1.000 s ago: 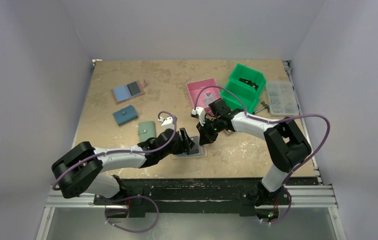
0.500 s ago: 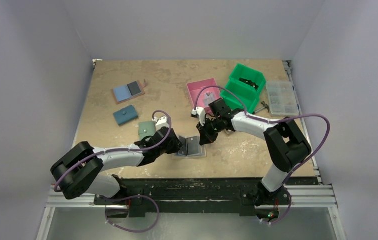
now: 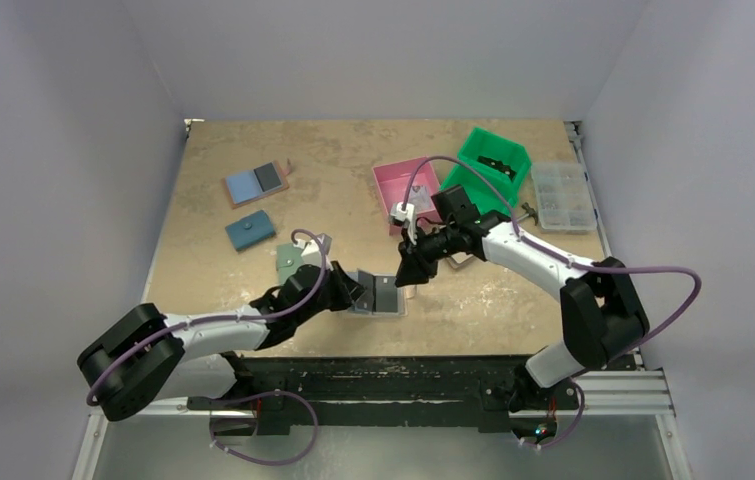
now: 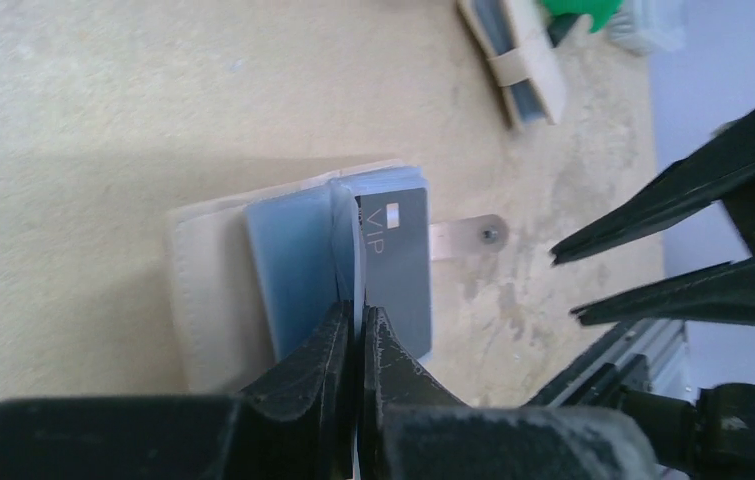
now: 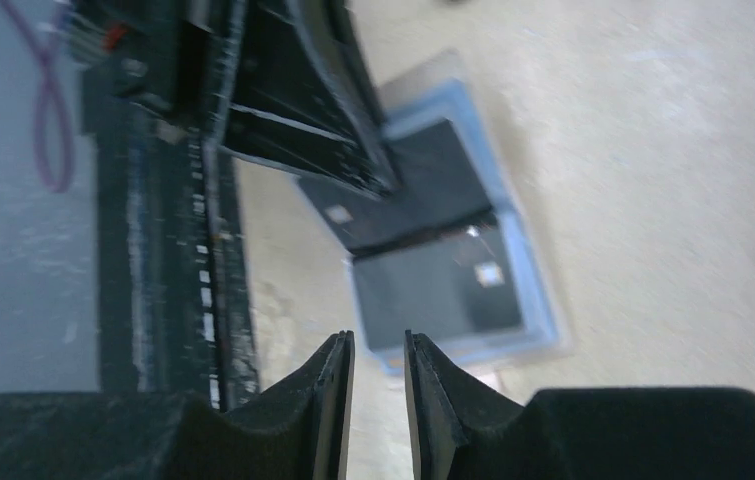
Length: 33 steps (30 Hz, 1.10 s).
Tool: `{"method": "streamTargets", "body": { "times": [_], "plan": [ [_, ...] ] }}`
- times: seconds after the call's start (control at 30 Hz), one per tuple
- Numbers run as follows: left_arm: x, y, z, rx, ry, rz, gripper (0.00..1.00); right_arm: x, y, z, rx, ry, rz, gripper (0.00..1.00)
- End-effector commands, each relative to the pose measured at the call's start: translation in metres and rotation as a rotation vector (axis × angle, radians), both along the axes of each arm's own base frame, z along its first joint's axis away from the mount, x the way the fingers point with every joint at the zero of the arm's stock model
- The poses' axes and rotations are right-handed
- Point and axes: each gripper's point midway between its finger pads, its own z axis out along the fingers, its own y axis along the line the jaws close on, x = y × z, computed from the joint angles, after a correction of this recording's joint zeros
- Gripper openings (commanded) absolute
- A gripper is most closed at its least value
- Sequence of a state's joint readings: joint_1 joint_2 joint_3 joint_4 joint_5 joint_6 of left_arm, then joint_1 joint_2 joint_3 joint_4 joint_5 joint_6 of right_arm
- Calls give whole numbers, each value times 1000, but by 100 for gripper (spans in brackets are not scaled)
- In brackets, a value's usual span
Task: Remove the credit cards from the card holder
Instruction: Remove the credit card from the card holder.
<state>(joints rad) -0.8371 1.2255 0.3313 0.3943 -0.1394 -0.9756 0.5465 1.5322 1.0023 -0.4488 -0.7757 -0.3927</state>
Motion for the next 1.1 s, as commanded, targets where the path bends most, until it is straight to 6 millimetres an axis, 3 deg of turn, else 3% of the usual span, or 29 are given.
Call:
{"method": "streamTargets", "body": {
  "times": [0.0,0.13,0.33,1.07],
  "plan": [
    [10,-22,62,-206,-194,-62,0,-31,25,36,227,156,146,33],
    [7,-26,77,-289,-237,-81,0,-35,33,35,267,279,137,36],
    [3,-21,89,-357,-289,-84,0,-29,34,40,303,322,69,46],
    [-21,-27,129,-559,-427,-209,0,-18,26,37,343,440,-15,48]
  ]
}}
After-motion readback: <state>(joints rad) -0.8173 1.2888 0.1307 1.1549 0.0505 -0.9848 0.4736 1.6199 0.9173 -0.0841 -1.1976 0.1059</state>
